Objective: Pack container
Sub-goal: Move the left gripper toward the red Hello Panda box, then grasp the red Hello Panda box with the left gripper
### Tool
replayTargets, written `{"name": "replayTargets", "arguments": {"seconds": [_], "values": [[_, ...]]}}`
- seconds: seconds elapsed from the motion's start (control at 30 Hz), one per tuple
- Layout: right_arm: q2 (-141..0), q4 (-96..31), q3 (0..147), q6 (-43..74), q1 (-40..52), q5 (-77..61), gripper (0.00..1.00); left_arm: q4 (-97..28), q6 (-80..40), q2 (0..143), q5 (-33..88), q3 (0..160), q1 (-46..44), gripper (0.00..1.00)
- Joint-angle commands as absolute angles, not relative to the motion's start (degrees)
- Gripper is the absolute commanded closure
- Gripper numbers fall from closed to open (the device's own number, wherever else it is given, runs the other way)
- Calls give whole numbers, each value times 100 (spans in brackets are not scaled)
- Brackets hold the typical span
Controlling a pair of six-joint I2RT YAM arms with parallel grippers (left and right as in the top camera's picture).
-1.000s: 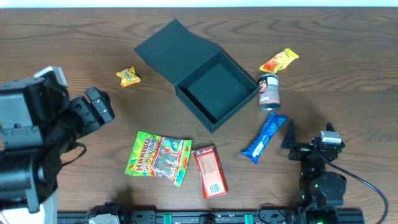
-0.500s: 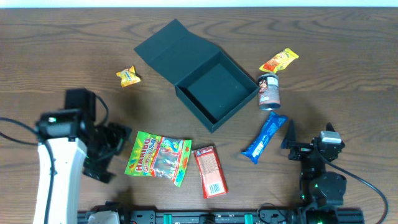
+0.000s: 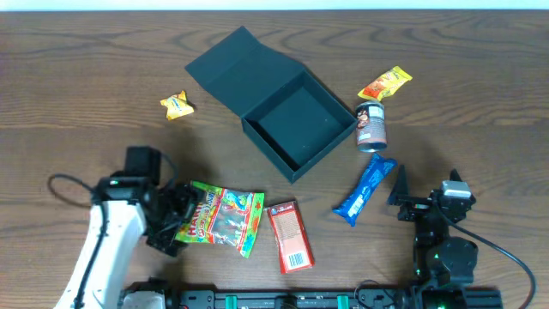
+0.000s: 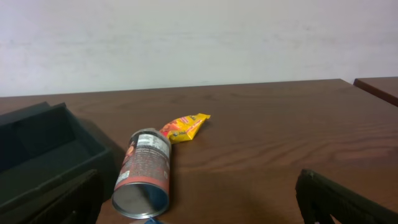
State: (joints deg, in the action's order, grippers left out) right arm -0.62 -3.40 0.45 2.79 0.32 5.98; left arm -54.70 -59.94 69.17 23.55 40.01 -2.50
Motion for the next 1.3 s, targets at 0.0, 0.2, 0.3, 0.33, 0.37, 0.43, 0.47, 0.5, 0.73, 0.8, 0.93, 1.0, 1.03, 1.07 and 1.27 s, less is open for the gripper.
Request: {"name": "replayTargets", "arguments": {"seconds": [0.0,0.2,0.3,0.33,0.37,0.43,0.47,0.5,0.73,0.8,0.93,1.0,1.03,1.07,1.27], "values": [[-32,-364,32,314,-34,598,1,-5301,-5706,6930,1959,4143,-1085,4],[-32,-364,32,314,-34,598,1,-5124,-5743,7277,1225,4849,-2921,4],[-32,-364,32,314,-34,598,1,-5345,-5603,7806,891,5411,-3627,4],[-32,-364,32,314,-34,598,1,-5376,-5468,8012,860,5592,-3815,4],[-32,-364,32,314,-34,598,1,-5389,-5336,8252,836,5787,-4018,4],[-32,-364,32,314,-34,598,1,-5387,-5216,8613,834,6018,-4311,4],[-32,-364,32,314,-34,598,1,-5321,-5002,8827,810,6097,-4517,4],[-32,-364,32,314,-34,598,1,-5260,-4923,9008,683,6123,-4748,4],[-32,-364,32,314,-34,598,1,-4615,-5297,9251,650,6184,-6003,4],[-32,-364,32,314,-34,598,1,-4587,-5815,9253,392,6184,-6375,4],[-32,-364,32,314,-34,598,1,-4624,-6497,9253,-69,6184,-6766,4],[-32,-364,32,314,-34,598,1,-4657,-6652,9253,-163,6184,-6796,4],[-32,-364,32,314,-34,598,1,-4698,-6707,9253,-202,6184,-6794,4],[-32,-364,32,314,-34,598,1,-4742,-6810,9253,-248,6184,-6790,4],[-32,-364,32,314,-34,598,1,-4685,-7102,9253,-624,6184,-6783,4]]}}
